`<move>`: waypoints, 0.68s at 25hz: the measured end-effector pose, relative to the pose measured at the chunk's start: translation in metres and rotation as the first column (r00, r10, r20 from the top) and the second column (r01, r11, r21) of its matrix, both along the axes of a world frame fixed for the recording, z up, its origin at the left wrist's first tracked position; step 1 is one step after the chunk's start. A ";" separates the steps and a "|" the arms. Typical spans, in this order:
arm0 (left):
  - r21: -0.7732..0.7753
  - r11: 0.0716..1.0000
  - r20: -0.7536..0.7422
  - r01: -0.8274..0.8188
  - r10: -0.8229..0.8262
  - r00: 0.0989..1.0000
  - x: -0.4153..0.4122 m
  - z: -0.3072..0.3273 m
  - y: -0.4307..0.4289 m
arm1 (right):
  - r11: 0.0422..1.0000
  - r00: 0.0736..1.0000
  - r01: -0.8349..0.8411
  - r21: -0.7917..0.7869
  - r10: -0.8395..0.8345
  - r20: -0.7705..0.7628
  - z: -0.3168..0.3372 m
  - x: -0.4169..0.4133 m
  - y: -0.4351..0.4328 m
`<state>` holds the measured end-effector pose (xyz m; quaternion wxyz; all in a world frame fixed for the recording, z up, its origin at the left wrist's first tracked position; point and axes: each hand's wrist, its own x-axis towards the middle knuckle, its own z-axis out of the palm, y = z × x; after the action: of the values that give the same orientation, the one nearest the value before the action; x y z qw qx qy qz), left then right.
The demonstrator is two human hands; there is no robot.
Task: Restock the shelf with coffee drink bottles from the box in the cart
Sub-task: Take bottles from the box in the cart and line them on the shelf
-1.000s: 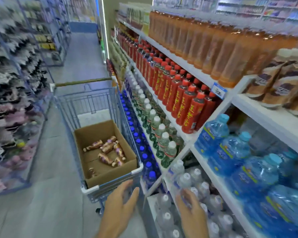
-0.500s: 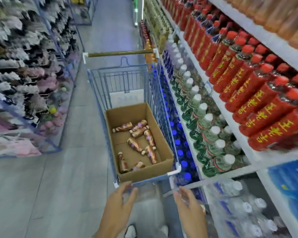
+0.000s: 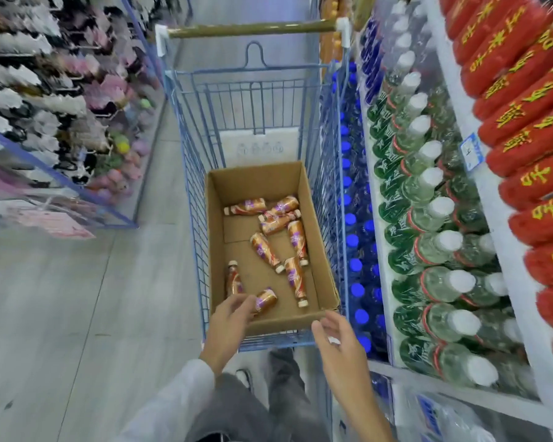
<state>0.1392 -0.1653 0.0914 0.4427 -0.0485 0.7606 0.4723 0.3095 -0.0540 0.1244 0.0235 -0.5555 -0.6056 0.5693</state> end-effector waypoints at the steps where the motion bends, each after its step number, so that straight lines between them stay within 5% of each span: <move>1: -0.020 0.996 0.096 -0.083 0.084 0.992 -0.006 -0.014 0.017 | 1.000 1.000 -0.020 -0.007 0.020 0.003 -0.003 -0.004 0.010; 4: -0.123 0.951 0.376 -0.284 0.309 0.874 -0.021 -0.064 0.061 | 0.997 0.997 -0.065 -0.034 0.066 0.037 -0.011 -0.018 0.037; 7: -0.249 0.831 0.540 -0.498 0.546 0.640 -0.024 -0.113 0.093 | 0.995 0.993 -0.073 -0.073 0.079 0.084 -0.021 -0.031 0.057; 12: -0.454 0.585 0.509 -0.672 0.789 0.344 -0.023 -0.185 0.113 | 0.988 0.992 0.013 -0.155 0.007 0.126 -0.045 -0.055 0.073; 15: -0.502 0.359 0.435 -0.787 0.891 0.129 -0.032 -0.221 0.124 | 0.982 0.986 0.069 -0.176 -0.040 0.162 -0.060 -0.065 0.070; 17: -0.504 0.303 0.415 -0.809 0.906 0.081 -0.036 -0.249 0.126 | 0.980 0.984 0.061 -0.188 -0.027 0.177 -0.072 -0.070 0.067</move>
<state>0.1032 -0.0395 -0.1572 0.3027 -0.6738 0.4109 0.5344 0.2398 0.0133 0.0522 -0.0708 -0.6159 -0.5349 0.5740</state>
